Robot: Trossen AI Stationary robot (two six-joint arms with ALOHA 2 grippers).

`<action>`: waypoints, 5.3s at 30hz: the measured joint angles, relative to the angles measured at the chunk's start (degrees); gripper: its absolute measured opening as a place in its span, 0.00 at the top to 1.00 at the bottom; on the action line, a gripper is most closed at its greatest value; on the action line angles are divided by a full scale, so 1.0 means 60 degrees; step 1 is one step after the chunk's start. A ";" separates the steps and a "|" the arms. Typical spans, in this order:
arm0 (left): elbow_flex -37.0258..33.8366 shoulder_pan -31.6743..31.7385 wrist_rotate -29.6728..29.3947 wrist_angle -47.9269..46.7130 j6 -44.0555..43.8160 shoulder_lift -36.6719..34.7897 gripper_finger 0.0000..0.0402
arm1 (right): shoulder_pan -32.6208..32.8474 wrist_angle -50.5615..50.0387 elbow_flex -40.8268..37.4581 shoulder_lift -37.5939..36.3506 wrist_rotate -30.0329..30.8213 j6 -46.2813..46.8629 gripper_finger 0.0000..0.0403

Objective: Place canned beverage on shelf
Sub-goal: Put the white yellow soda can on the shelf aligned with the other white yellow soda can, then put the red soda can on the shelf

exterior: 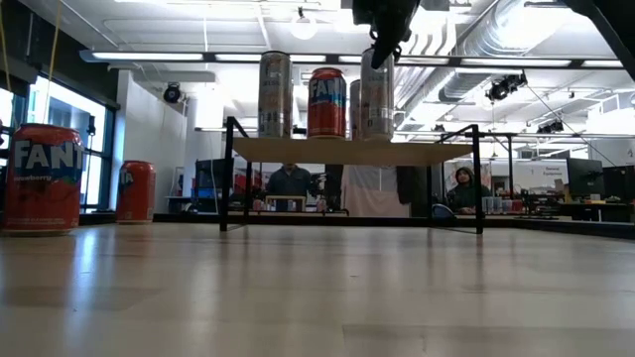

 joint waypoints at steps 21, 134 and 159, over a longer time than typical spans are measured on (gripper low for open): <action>0.0000 0.0000 0.0003 -0.0106 -0.0071 0.0000 0.18 | 0.0077 0.0057 -0.0013 0.0160 0.0010 -0.0157 0.38; 0.2047 -0.1739 -0.2147 -1.4496 -0.6933 0.3234 0.13 | 0.8477 0.3719 -0.5331 -0.3075 0.6512 0.8471 0.17; 0.0743 -0.1126 -0.2132 -1.4039 -0.6634 0.3536 0.13 | 0.8470 0.3734 -0.5328 -0.3071 0.6554 0.8508 0.17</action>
